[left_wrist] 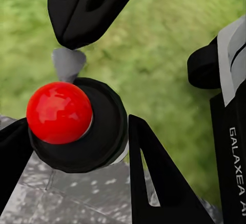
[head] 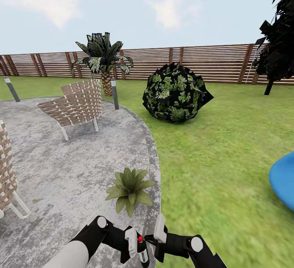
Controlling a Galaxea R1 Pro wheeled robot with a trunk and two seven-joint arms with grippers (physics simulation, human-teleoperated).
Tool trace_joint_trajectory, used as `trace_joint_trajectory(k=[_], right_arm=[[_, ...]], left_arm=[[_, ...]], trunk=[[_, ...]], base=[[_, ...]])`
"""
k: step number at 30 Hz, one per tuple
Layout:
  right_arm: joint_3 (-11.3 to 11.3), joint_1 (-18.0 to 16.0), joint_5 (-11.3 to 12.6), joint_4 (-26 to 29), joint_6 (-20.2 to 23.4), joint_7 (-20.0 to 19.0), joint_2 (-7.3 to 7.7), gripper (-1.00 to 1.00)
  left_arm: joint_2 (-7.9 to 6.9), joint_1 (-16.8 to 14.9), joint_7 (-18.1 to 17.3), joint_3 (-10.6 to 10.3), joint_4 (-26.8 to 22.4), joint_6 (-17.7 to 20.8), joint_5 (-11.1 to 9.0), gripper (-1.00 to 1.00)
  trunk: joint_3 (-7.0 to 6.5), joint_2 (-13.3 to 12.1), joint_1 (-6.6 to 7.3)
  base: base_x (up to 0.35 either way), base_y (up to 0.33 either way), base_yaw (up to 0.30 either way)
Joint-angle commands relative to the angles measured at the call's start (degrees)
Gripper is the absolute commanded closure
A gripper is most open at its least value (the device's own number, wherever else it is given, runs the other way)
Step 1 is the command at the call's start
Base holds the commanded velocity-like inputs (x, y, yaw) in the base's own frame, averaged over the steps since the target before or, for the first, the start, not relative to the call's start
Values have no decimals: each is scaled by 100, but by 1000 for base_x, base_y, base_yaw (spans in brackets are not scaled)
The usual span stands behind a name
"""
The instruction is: Pick up the pesticide atomizer in the garden and spray insectifuge to fully cover both potted plants in the garden.
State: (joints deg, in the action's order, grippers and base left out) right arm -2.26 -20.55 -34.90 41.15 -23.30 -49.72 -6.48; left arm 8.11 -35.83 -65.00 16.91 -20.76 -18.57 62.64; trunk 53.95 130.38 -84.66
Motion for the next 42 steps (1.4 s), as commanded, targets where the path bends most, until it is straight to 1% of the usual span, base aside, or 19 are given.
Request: trace_joint_trajectory(k=[1, 14, 19, 22, 24, 25, 28, 29, 30, 31, 32, 34, 35, 37, 38, 39, 40, 41, 42], right_arm=[[7, -2, -43, 7, -25, -4, -2, 100], [7, -2, -40, 7, -26, -3, -2, 100], [7, -2, -43, 0, -26, -5, 1, 100], [7, -2, -43, 4, -26, -7, 6, 100], [7, -2, -47, 6, -29, -5, 7, 100], [7, -2, -49, 6, -31, -4, 7, 100], [13, -2, -59, 7, -29, -3, 13, 100], [14, -2, -60, 7, -29, -3, 19, 100], [14, -2, -60, 7, -31, -3, 31, -100], [18, -2, -59, 8, -32, -3, 38, -100], [30, -2, -55, 12, -33, -6, 50, -100], [47, -2, -55, 11, -34, -1, 62, -100], [55, -2, -57, 10, -34, 6, 66, -100], [64, -2, -65, -2, -37, 34, 122, -100], [65, -2, -66, -10, -39, 55, 183, -100], [74, -2, -62, -29, -44, 166, 340, -100], [102, -2, -55, -47, -49, 302, 472, -100], [211, -2, -46, -129, -54, 594, 690, -100], [327, -2, -40, -237, -57, 808, 820, -100]], left_arm=[[6, -3, -21, 50, -7, -28, 47, 100], [4, -3, -14, 57, 19, -32, 43, 100], [-104, 23, 28, 20, -34, -16, 102, 100], [-414, 60, 35, 1, -52, -15, 129, 100], [-673, 65, 32, -7, -51, -15, 133, 100], [-758, 66, 32, -9, -51, -15, 133, 100], [-1174, 67, 37, -5, -51, -15, 134, 100], [-1255, 67, 38, -4, -54, -15, 134, 100], [-1380, 67, 36, -4, -57, -16, 136, 100], [-1472, 67, 34, -2, -65, -22, 136, 100], [-1623, 67, 33, 18, -93, -23, 130, 100], [-1847, 60, 38, 62, -222, 5, 87, 100], [-1918, 58, 54, 83, -300, 22, 74, 100], [-2011, 52, 243, 267, -457, 48, 55, 100], [-2021, 51, 406, 420, -486, 54, 52, 100], [-2012, 52, 751, 750, -492, 62, 49, 100], [-2004, 51, 973, 975, -490, 66, 48, 100], [-1989, 51, 1310, 1309, -478, 82, 45, 100], [-1983, 49, 1543, 1520, -473, 128, 42, 100]], trunk=[[5, 2, 1], [5, 2, 1], [5, 2, 1], [5, 2, 1], [5, 2, 1], [5, 2, 1], [5, 2, 1], [5, 2, 1], [5, 2, 1], [5, 2, 1], [5, 2, 1], [5, 2, 1], [5, 2, 1], [5, 2, 1], [5, 2, 1], [5, 2, 1], [5, 2, 1], [5, 2, 1], [5, 2, 1]], base=[[0, 0, 0], [0, 0, 0], [0, 0, 0], [0, 0, 0], [0, 0, 0], [0, 0, 0], [0, 0, 0], [0, 0, 0], [0, 0, 0], [0, 0, 0], [0, 0, 0], [0, 0, 0], [0, 0, 0], [0, 0, 0], [0, 0, 0], [0, 0, 0], [0, 0, 0], [0, 0, 0], [0, 0, 0]])
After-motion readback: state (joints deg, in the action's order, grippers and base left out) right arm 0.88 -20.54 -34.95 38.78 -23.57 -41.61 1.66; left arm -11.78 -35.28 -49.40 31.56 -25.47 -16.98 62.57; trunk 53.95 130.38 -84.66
